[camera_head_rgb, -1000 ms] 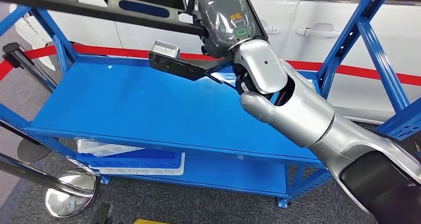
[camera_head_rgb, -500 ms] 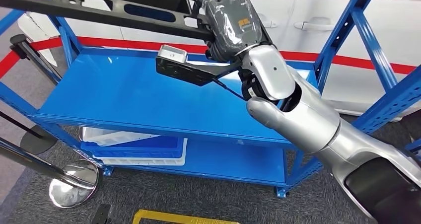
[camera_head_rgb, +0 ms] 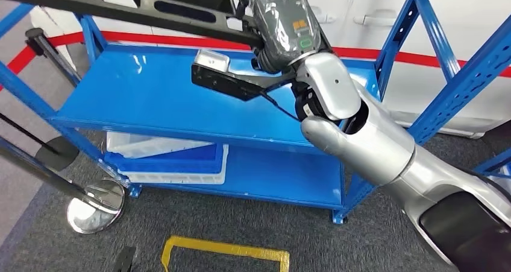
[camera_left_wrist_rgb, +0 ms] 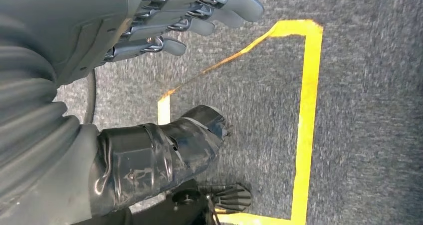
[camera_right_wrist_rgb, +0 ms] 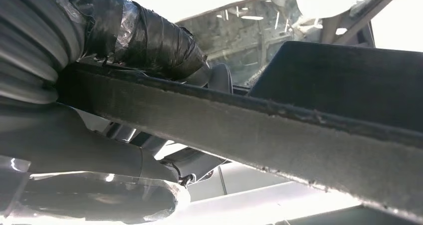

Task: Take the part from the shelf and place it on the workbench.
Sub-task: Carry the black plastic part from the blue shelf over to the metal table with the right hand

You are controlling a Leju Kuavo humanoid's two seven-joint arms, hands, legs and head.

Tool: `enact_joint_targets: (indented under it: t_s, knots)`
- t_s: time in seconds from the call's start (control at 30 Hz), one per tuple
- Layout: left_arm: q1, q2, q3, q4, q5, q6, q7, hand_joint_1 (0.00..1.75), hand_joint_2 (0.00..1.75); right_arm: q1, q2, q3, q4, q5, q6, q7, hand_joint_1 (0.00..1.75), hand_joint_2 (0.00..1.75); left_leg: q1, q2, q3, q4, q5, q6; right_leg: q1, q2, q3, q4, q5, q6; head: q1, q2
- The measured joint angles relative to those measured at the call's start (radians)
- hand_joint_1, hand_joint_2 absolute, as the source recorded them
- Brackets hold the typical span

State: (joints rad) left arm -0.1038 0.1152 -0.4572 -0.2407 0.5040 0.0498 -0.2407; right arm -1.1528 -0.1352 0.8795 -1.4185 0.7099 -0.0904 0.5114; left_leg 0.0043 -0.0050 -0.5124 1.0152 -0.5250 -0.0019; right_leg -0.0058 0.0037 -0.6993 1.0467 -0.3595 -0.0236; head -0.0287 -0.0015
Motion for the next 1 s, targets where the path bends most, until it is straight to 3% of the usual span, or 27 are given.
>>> enact_joint_targets:
  t_s: [0.07, 0.1, 0.13, 0.17, 0.23, 0.27, 0.3, 0.33, 0.37, 0.4, 0.47, 0.5, 0.57, 0.6, 0.67, 0.73, 0.77, 0.8, 0.87, 0.9, 0.97, 1.0]
  knots:
    - [0.0, 0.001, 0.0, 0.0, 0.0, -0.001, 0.0, 0.0, 1.75, 0.0, -0.001, -0.001, -0.001, 0.0, 0.0, -0.001, 1.75, 1.75, -0.001, 0.002, -0.006, -0.016, 0.019, 0.013, -0.002, -0.001, -0.001, -0.011, 0.015, 0.013, -0.002, 0.0]
    - [0.0, 0.001, 0.0, 0.0, 0.0, -0.002, 0.0, 0.0, 1.75, -0.001, -0.001, -0.002, -0.001, 0.0, 0.0, -0.001, 1.75, 1.75, 0.0, 0.004, -0.011, -0.023, 0.032, 0.02, -0.002, -0.001, -0.006, -0.006, 0.004, 0.018, -0.002, 0.0]
    - [0.0, 0.0, 0.0, 0.0, 0.0, -0.002, 0.001, 0.0, 1.75, -0.001, -0.001, -0.002, -0.001, -0.001, 0.0, -0.001, 1.75, 1.75, 0.003, 0.007, -0.019, -0.03, 0.046, 0.028, -0.003, 0.0, -0.016, 0.017, -0.029, 0.022, -0.001, 0.0]
    - [0.0, 0.0, 0.0, 0.0, 0.0, -0.003, 0.001, 0.0, 1.75, -0.002, -0.002, -0.002, -0.001, -0.001, 0.001, -0.001, 1.75, 1.75, 0.005, 0.01, -0.03, -0.033, 0.06, 0.034, -0.003, 0.0, -0.029, 0.062, -0.079, 0.024, 0.0, 0.0]
    - [0.0, 0.0, 0.0, 0.0, -0.001, -0.003, 0.001, 0.0, 1.75, -0.002, -0.004, -0.003, -0.001, -0.002, 0.003, -0.001, 1.75, 1.75, 0.004, 0.012, -0.06, -0.031, 0.083, 0.04, -0.005, 0.0, -0.055, 0.188, -0.175, 0.03, 0.002, 0.0]
    - [0.0, 0.0, 0.0, 0.0, -0.001, -0.004, 0.001, 0.0, 1.75, -0.002, -0.005, -0.003, -0.001, -0.002, 0.005, -0.001, 1.75, 1.75, 0.004, 0.013, -0.076, -0.029, 0.094, 0.039, -0.005, 0.0, -0.06, 0.241, -0.191, 0.032, 0.002, 0.0]
    - [0.0, 0.0, 0.0, 0.0, -0.001, -0.004, 0.001, 0.0, 1.75, -0.002, -0.006, -0.003, -0.001, -0.001, 0.007, 0.0, 1.75, 1.75, 0.004, 0.013, -0.093, -0.025, 0.105, 0.038, -0.006, 0.0, -0.053, 0.271, -0.18, 0.034, 0.002, 0.0]
    - [0.0, 0.0, 0.0, 0.0, -0.001, -0.004, 0.001, 0.0, 1.75, -0.002, -0.007, -0.003, -0.001, 0.0, 0.009, 0.0, 1.75, 1.75, 0.004, 0.013, -0.111, -0.02, 0.115, 0.036, -0.008, 0.0, -0.031, 0.27, -0.153, 0.036, 0.002, 0.0]
    - [0.0, 0.0, 0.0, 0.0, -0.001, -0.004, 0.001, 0.0, 1.75, -0.002, -0.007, -0.003, -0.002, 0.002, 0.011, 0.0, 1.75, 1.75, 0.004, 0.012, -0.128, -0.014, 0.124, 0.032, -0.01, 0.0, 0.007, 0.237, -0.126, 0.036, 0.002, 0.0]
    - [0.001, 0.0, 0.0, 0.0, -0.001, -0.004, 0.001, 0.0, 1.75, -0.003, -0.008, -0.003, -0.003, 0.002, 0.013, 0.001, 1.75, 1.75, 0.004, 0.012, -0.145, -0.006, 0.131, 0.028, -0.012, 0.0, 0.059, 0.178, -0.119, 0.036, 0.002, 0.0]
    - [0.002, 0.001, -0.001, 0.0, -0.001, -0.003, 0.003, 0.0, 1.75, -0.004, -0.008, -0.004, -0.009, 0.003, 0.016, 0.002, 1.75, 1.75, 0.003, 0.01, -0.168, 0.009, 0.144, 0.016, -0.008, 0.002, 0.146, 0.053, -0.145, 0.029, 0.001, 0.0]
    - [0.002, 0.001, -0.001, 0.001, 0.0, -0.003, 0.005, 0.0, 1.75, -0.006, -0.008, -0.004, -0.011, 0.003, 0.018, 0.002, 1.75, 1.75, 0.004, 0.01, -0.175, 0.011, 0.153, 0.01, -0.003, 0.002, 0.165, 0.017, -0.16, 0.025, 0.002, 0.0]
    - [0.004, 0.001, -0.003, 0.002, 0.0, -0.002, 0.009, 0.0, 1.75, -0.007, -0.01, -0.005, -0.013, 0.004, 0.022, 0.004, 1.75, 1.75, 0.009, 0.009, -0.185, 0.008, 0.17, -0.003, 0.002, 0.001, 0.158, 0.002, -0.149, 0.011, 0.005, 0.0]
    - [0.005, 0.001, -0.005, 0.002, 0.0, -0.002, 0.011, 0.0, 1.75, -0.008, -0.01, -0.006, -0.013, 0.004, 0.024, 0.004, 1.75, 1.75, 0.013, 0.009, -0.192, 0.012, 0.163, -0.009, 0.002, -0.001, 0.15, -0.001, -0.139, 0.003, 0.005, 0.0]
    - [0.008, 0.0, -0.008, 0.003, 0.0, -0.002, 0.013, 0.0, 1.75, -0.008, -0.011, -0.006, -0.014, 0.004, 0.027, 0.006, 1.75, 1.75, 0.017, 0.009, -0.218, 0.068, 0.093, -0.018, -0.001, -0.004, 0.129, -0.004, -0.115, -0.013, 0.003, 0.0]
    - [0.009, 0.0, -0.01, 0.003, 0.0, -0.002, 0.013, 0.0, 1.75, -0.007, -0.011, -0.006, -0.014, 0.004, 0.03, 0.007, 1.75, 1.75, 0.017, 0.009, -0.251, 0.193, -0.004, -0.026, 0.0, -0.005, 0.103, -0.004, -0.094, -0.021, 0.001, 0.0]
    - [0.009, 0.0, -0.01, 0.003, 0.001, -0.001, 0.013, 0.0, 1.75, -0.007, -0.011, -0.006, -0.015, 0.004, 0.03, 0.008, 1.75, 1.75, 0.017, 0.009, -0.259, 0.252, -0.027, -0.028, 0.001, -0.005, 0.088, -0.003, -0.083, -0.021, 0.001, 0.0]
    - [0.009, 0.0, -0.011, 0.003, 0.001, -0.001, 0.013, 0.0, 1.75, -0.007, -0.012, -0.006, -0.015, 0.004, 0.03, 0.01, 1.75, 1.75, 0.017, 0.009, -0.256, 0.288, -0.026, -0.028, 0.002, -0.005, 0.073, -0.001, -0.072, -0.021, 0.001, 0.0]
    - [0.008, 0.0, -0.013, 0.003, 0.001, 0.001, 0.013, 0.0, 1.75, -0.006, -0.015, -0.006, -0.015, 0.004, 0.029, 0.014, 1.75, 1.75, 0.017, 0.009, -0.201, 0.262, 0.02, -0.026, 0.002, -0.004, 0.043, 0.002, -0.051, -0.019, 0.001, 0.0]
    - [0.007, 0.0, -0.014, 0.003, 0.001, 0.003, 0.014, 0.0, 1.75, -0.006, -0.017, -0.006, -0.016, 0.004, 0.028, 0.016, 1.75, 1.75, 0.017, 0.009, -0.15, 0.205, 0.035, -0.022, 0.002, -0.003, 0.031, 0.004, -0.042, -0.016, 0.001, 0.0]
    - [0.003, 0.001, -0.016, 0.003, 0.001, 0.005, 0.014, 0.0, 1.75, -0.005, -0.021, -0.007, -0.022, 0.004, 0.025, 0.02, 1.75, 1.75, 0.012, 0.007, -0.049, 0.07, 0.024, -0.013, 0.003, -0.003, 0.015, 0.006, -0.024, -0.006, 0.001, 0.0]
    - [0.001, 0.002, -0.016, 0.003, 0.002, 0.006, 0.014, 0.0, 1.75, -0.005, -0.023, -0.009, -0.024, 0.004, 0.024, 0.021, 1.75, 1.75, 0.008, 0.006, -0.021, 0.026, 0.013, -0.007, 0.003, -0.004, 0.012, 0.004, -0.015, 0.0, 0.001, 0.0]
